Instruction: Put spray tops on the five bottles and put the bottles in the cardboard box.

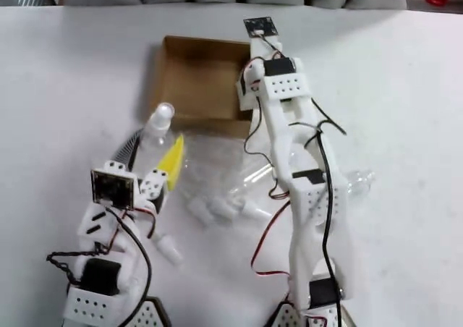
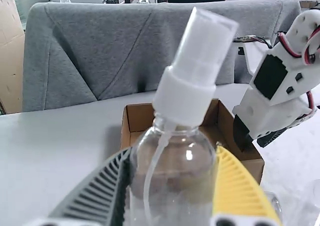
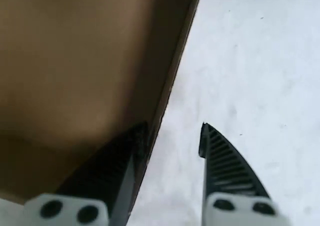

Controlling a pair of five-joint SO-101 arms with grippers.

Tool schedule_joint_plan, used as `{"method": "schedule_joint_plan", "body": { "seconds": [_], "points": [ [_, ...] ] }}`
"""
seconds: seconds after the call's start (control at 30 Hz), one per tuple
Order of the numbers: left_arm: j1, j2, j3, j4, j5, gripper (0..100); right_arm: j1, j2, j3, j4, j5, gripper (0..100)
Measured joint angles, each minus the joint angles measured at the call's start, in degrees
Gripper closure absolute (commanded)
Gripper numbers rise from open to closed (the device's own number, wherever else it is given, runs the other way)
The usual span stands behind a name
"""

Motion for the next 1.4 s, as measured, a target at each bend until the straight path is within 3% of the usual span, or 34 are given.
{"method": "schedule_joint_plan", "body": {
  "seconds": [0.1, 0.2, 0.43, 0.63, 0.83, 1.4],
  "points": [
    [0.0, 0.0, 0.0, 0.0, 0.0, 97, 0.0, 1.05, -1.32, 0.0, 0.0, 89.3],
    [0.0, 0.0, 0.0, 0.0, 0.0, 97, 0.0, 1.58, -1.41, 0.0, 0.0, 98.1],
    [0.0, 0.0, 0.0, 0.0, 0.0, 97, 0.88, 1.58, -1.41, 0.0, 1.05, 98.2],
    [0.0, 0.0, 0.0, 0.0, 0.0, 97, 1.76, 1.58, -1.58, 3.43, 16.88, 98.2],
    [0.0, 0.0, 0.0, 0.0, 0.0, 97, 1.85, 1.49, -1.67, 7.03, 19.69, 98.2],
    [0.0, 0.0, 0.0, 0.0, 0.0, 97, 1.41, 1.49, -2.29, 12.13, 38.51, 98.1]
  ]
}}
